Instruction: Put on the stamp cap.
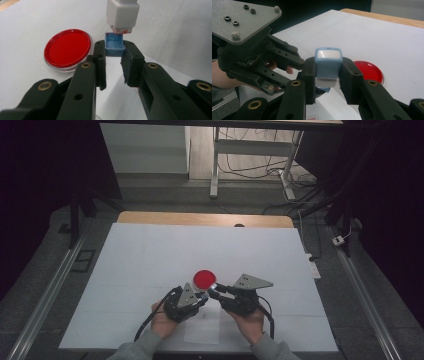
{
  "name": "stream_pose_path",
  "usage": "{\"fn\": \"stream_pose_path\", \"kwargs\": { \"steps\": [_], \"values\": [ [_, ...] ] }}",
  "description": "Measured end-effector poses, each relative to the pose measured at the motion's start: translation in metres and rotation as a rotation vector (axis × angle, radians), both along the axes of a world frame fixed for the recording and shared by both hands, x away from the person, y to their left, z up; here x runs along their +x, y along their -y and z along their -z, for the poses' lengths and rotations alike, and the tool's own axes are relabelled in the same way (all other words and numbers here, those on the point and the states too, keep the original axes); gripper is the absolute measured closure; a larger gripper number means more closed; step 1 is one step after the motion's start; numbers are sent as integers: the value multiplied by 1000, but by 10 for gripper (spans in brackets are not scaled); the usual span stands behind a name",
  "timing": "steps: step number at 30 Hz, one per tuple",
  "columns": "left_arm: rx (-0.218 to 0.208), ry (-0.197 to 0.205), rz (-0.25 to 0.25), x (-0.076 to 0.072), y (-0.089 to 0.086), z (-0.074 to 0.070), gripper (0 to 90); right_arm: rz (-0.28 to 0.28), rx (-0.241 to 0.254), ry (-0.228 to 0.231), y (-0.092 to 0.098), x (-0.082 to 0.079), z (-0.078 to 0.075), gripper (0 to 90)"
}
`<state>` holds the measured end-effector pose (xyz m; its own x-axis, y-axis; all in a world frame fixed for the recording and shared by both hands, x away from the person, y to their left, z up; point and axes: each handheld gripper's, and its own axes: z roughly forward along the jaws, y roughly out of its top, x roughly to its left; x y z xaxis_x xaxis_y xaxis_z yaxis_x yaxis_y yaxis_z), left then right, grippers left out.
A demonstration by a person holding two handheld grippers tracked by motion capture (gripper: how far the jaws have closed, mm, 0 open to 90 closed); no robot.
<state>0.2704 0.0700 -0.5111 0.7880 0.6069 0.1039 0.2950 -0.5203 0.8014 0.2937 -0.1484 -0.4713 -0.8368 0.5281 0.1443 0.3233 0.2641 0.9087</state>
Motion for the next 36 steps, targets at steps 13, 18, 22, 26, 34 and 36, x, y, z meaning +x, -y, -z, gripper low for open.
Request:
{"fn": "stream_pose_path", "kwargs": {
  "steps": [13, 18, 22, 26, 34, 36],
  "values": [
    [-1, 6, -2, 0, 0, 0, 740, 20, -1, -10, -7, -3, 1, 667],
    [-3, 11, -5, -1, 0, 0, 740, 32, -2, -13, -9, -5, 2, 667],
    [-1, 12, -4, -1, 1, 0, 739, 37, -4, -14, -10, -6, 3, 667],
    [-2, 14, -5, -1, 1, 0, 740, 50, -2, -13, -10, -6, 4, 667],
    [2, 16, -6, -1, 1, 0, 740, 60, 4, -17, -10, -6, 6, 667],
    [3, 16, -7, -1, 2, 0, 740, 62, 5, -17, -10, -6, 6, 667]
  ]
}}
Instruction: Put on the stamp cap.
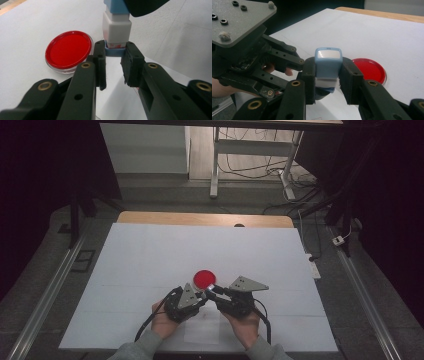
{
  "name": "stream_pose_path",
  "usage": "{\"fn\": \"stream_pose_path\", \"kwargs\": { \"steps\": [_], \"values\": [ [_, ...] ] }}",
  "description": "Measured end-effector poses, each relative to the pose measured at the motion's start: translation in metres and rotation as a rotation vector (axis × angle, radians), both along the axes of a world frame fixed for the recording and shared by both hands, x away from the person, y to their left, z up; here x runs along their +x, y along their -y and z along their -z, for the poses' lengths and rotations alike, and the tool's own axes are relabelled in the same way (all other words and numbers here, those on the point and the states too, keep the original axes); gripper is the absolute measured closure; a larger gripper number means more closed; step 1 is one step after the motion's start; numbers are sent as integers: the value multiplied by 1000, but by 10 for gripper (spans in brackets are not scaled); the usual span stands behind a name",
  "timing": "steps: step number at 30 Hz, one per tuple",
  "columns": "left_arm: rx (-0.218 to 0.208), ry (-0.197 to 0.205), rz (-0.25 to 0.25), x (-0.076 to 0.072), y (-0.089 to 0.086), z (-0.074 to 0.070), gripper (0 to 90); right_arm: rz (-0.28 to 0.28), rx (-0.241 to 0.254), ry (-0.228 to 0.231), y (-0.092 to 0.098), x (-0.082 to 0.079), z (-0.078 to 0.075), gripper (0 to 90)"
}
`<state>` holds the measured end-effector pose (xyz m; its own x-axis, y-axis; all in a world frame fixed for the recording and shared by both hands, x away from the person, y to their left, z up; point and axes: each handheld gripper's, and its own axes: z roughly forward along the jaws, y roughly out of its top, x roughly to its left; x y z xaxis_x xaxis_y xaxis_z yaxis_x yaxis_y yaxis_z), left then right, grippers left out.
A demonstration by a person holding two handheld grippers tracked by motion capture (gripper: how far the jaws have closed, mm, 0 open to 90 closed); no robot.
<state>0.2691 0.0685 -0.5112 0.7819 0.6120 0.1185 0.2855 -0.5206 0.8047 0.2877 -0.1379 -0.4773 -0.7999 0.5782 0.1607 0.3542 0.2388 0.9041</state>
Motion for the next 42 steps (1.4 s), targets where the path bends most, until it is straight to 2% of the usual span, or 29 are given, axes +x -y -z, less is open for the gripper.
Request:
{"fn": "stream_pose_path", "kwargs": {
  "steps": [20, 42],
  "values": [
    [11, 20, -22, 0, 2, 2, 740, 49, -2, -3, -2, -4, 2, 667],
    [26, 47, -19, 1, 11, 4, 740, 109, -14, -6, 2, -8, 2, 667]
  ]
}}
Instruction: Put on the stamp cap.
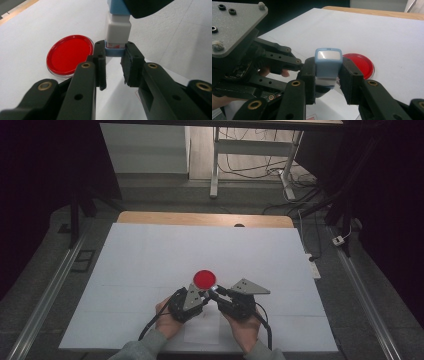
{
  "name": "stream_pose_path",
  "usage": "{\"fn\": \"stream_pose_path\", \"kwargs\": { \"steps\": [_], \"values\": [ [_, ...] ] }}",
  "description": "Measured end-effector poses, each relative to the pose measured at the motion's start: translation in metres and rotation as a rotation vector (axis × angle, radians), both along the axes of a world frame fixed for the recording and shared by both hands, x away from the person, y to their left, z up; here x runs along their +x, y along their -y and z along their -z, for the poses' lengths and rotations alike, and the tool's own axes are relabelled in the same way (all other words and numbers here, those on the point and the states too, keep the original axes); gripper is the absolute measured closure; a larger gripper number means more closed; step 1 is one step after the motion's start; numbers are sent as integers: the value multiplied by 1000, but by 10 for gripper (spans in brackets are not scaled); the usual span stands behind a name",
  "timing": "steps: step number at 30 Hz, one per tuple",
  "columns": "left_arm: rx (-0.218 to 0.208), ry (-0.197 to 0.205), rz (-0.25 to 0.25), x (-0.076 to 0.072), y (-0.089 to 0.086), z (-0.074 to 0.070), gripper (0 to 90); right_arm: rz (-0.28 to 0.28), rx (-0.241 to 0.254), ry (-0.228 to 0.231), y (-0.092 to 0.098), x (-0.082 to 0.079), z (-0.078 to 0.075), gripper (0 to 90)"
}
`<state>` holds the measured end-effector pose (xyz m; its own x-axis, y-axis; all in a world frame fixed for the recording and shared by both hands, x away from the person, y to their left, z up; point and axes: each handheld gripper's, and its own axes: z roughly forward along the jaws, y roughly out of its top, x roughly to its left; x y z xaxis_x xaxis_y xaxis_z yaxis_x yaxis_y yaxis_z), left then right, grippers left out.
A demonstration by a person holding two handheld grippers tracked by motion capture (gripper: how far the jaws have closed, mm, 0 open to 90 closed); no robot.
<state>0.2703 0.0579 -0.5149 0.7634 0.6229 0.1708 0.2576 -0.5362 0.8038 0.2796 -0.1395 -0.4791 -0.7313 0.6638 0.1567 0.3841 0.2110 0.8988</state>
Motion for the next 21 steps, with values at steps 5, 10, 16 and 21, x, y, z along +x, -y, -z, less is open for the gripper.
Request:
{"fn": "stream_pose_path", "kwargs": {
  "steps": [5, 10, 16, 21],
  "values": [
    [4, 14, -5, -1, 1, 0, 741, 4, -2, -4, -1, 0, 0, 667],
    [10, 17, -7, -1, 1, 0, 742, 5, -3, -6, -1, 1, 1, 667],
    [21, 29, -12, -2, 1, 0, 744, 3, -2, -9, -2, 1, 1, 668],
    [32, 39, -11, -3, 2, 0, 745, 1, -2, -13, -2, 2, 1, 668]
  ]
}}
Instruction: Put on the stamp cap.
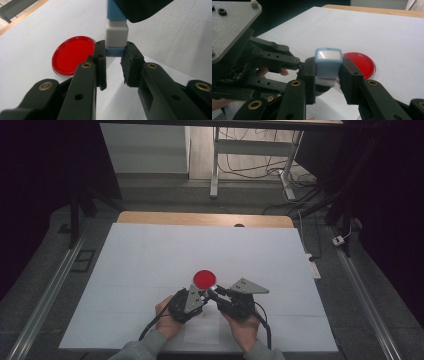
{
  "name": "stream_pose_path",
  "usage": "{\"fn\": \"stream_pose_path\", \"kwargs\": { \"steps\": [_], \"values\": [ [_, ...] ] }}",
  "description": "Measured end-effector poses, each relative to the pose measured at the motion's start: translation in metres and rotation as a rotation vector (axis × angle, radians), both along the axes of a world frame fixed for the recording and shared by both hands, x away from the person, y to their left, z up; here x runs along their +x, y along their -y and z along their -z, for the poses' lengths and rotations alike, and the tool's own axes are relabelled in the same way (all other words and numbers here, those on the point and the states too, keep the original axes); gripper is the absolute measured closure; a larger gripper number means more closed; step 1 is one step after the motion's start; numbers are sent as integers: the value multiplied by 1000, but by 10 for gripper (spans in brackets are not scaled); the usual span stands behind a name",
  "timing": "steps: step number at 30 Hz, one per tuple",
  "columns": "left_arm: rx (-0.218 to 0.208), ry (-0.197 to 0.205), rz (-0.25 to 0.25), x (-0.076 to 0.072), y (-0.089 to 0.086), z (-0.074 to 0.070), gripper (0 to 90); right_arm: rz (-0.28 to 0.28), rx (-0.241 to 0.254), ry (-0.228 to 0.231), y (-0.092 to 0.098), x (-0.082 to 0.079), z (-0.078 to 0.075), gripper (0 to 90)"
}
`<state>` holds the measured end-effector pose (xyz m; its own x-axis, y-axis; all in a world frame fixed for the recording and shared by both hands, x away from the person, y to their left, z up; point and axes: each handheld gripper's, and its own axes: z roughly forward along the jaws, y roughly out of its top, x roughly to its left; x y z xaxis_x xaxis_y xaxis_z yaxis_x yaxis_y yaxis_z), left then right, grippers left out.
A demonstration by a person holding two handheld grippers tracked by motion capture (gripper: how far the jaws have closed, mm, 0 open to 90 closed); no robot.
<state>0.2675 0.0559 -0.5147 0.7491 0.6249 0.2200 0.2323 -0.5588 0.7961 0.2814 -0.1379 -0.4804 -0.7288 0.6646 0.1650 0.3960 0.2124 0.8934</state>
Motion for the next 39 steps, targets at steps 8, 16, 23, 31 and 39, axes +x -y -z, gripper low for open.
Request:
{"fn": "stream_pose_path", "kwargs": {
  "steps": [8, 16, 23, 31, 39],
  "values": [
    [18, 16, 4, -2, 0, -1, 746, -6, 0, -12, 0, 1, 1, 669],
    [11, 25, 0, -3, 1, 0, 746, -10, 6, -27, 0, 2, 3, 670],
    [-4, 29, -5, -4, -1, -1, 747, -14, 23, -39, -1, 2, 4, 670],
    [7, 26, -3, -3, -2, -1, 746, -16, 31, -45, 0, 3, 4, 670],
    [11, 32, 3, -3, -3, 0, 744, -22, 57, -52, 3, 5, 3, 669]
  ]
}}
